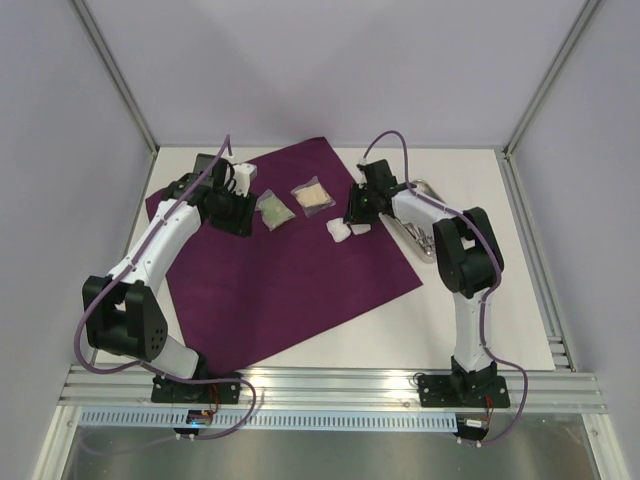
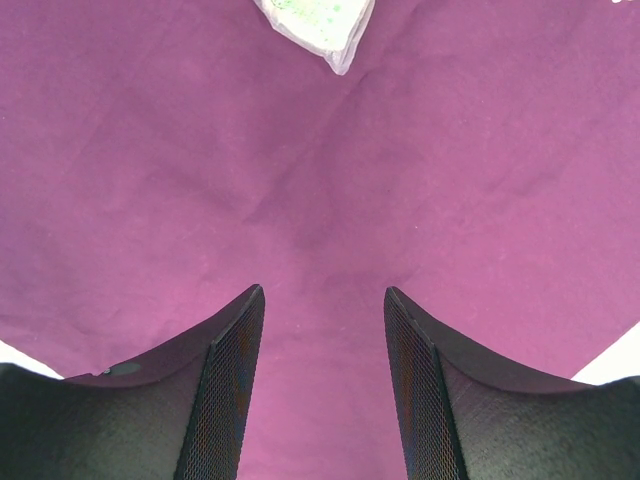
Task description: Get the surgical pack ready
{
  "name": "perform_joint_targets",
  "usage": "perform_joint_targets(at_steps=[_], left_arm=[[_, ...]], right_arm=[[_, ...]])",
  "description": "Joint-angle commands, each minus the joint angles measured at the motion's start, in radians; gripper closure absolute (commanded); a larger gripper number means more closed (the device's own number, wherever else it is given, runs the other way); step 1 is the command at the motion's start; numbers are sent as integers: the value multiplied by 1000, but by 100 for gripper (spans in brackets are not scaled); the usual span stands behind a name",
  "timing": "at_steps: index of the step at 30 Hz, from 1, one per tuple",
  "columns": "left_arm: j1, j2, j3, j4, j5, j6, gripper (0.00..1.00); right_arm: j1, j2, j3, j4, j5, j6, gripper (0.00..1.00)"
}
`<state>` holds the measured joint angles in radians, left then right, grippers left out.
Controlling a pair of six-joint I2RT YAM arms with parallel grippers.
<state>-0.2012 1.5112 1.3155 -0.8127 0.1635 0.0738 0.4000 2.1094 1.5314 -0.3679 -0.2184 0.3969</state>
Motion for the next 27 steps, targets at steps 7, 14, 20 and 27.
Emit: perform_joint_targets(at_steps=[7, 14, 20, 27], left_arm=[[0, 0, 4, 4, 21, 20, 40], [0, 1, 2, 3, 27, 20, 40], [0, -2, 2, 3, 28, 18, 40], [0, -2, 2, 3, 25, 21, 40]], right_arm=[[17, 24, 29, 6, -21, 14, 68], [30, 46, 21, -11, -30, 13, 64], [36, 44, 18, -12, -79, 13, 76], [34, 9, 26, 12, -144, 52, 97]])
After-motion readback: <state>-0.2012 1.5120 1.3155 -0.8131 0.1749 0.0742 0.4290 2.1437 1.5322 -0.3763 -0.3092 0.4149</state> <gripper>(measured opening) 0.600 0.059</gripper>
